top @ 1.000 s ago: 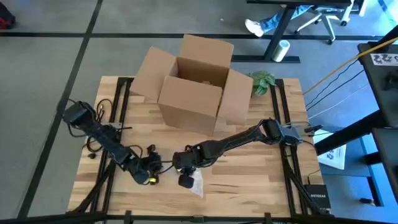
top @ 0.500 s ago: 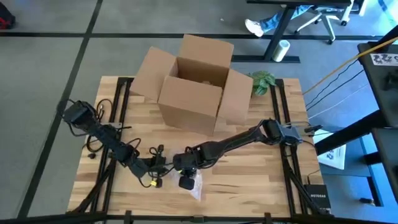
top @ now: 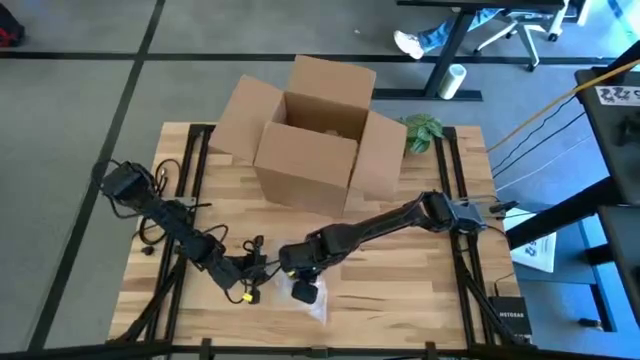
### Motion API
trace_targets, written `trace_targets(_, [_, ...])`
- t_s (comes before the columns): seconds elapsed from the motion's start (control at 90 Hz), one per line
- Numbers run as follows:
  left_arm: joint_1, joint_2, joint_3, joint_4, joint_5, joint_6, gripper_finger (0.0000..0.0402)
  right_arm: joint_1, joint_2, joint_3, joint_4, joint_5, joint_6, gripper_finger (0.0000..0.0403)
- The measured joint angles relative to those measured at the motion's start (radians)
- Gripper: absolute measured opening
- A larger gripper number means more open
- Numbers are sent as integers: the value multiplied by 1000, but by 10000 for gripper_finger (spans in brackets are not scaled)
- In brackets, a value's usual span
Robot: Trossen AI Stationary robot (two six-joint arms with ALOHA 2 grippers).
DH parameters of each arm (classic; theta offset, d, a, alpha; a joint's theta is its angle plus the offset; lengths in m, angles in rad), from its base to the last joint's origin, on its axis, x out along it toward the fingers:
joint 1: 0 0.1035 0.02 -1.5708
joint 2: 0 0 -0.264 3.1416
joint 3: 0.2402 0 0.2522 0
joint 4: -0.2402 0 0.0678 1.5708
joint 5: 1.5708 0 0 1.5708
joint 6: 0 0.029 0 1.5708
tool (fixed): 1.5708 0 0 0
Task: Wrap mug
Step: Wrap the yellow mug with the bubble wrap
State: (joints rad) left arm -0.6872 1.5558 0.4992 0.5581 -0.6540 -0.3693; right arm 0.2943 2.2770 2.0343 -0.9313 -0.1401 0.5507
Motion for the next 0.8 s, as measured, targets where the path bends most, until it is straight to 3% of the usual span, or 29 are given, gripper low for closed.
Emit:
trace_targets(0.2, [0, 0, 0, 1, 0, -5, 0, 1, -1, 154, -177, 136, 2, 0])
trace_targets(0.389, [0, 0, 0, 0, 15, -4, 0, 1, -1, 315, -381, 454, 24, 0])
trace_targets(0.522, [0, 0, 0, 1, 16, -9, 0, 7, -10, 314, -270, 669, -26, 0])
trace_targets(0.689, [0, 0, 0, 3, 16, -9, 0, 6, -10, 314, -83, 675, -138, 0])
trace_targets(0.8, [0, 0, 0, 3, 16, -8, 0, 5, -4, 314, 25, 544, -190, 0])
